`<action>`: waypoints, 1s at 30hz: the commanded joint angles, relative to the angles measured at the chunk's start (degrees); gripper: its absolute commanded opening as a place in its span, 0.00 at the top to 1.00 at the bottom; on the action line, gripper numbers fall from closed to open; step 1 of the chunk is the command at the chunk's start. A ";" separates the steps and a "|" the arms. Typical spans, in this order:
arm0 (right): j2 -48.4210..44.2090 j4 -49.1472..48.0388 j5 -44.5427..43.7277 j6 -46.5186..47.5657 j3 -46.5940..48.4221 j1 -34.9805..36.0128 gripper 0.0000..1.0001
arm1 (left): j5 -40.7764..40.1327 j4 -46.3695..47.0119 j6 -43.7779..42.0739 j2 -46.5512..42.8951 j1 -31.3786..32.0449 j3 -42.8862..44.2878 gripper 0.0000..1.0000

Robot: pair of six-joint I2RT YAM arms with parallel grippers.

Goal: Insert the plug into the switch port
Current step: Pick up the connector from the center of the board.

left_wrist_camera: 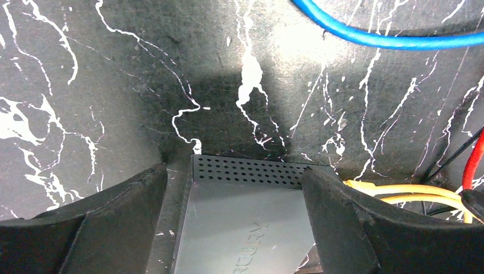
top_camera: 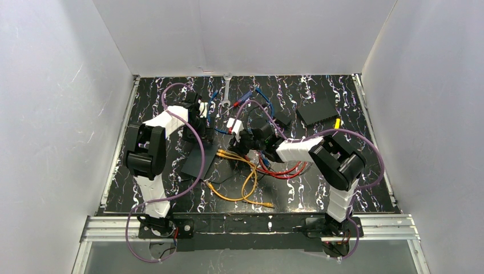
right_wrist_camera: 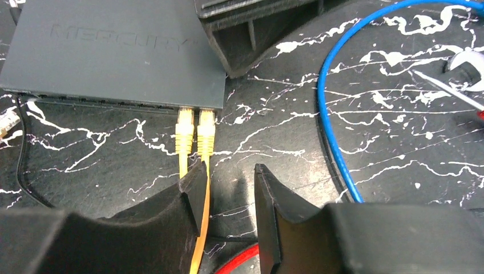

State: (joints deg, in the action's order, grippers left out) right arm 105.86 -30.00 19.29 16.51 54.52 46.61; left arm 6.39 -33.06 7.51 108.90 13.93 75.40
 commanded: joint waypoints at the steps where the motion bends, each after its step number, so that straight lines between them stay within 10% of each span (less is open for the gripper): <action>1: 1.43 1.79 1.65 1.50 2.00 -0.12 0.56 | -2.70 -3.63 -0.46 -3.72 -0.75 -1.01 0.14; 15: 6.31 5.67 4.31 2.60 5.46 -0.12 0.60 | 1.49 -3.86 0.45 -2.14 -0.78 -0.80 0.14; 23: 8.83 3.37 4.80 1.88 6.69 -0.06 0.97 | 5.12 -4.12 0.60 -1.12 -0.60 -0.43 0.16; 30: 8.42 1.01 6.03 0.00 9.11 0.67 0.99 | 7.85 -4.42 -1.00 -0.30 1.69 0.14 0.18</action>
State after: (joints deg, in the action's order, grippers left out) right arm 113.78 -24.93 24.34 17.74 59.51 46.63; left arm 10.07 -33.91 7.90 108.53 13.76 75.33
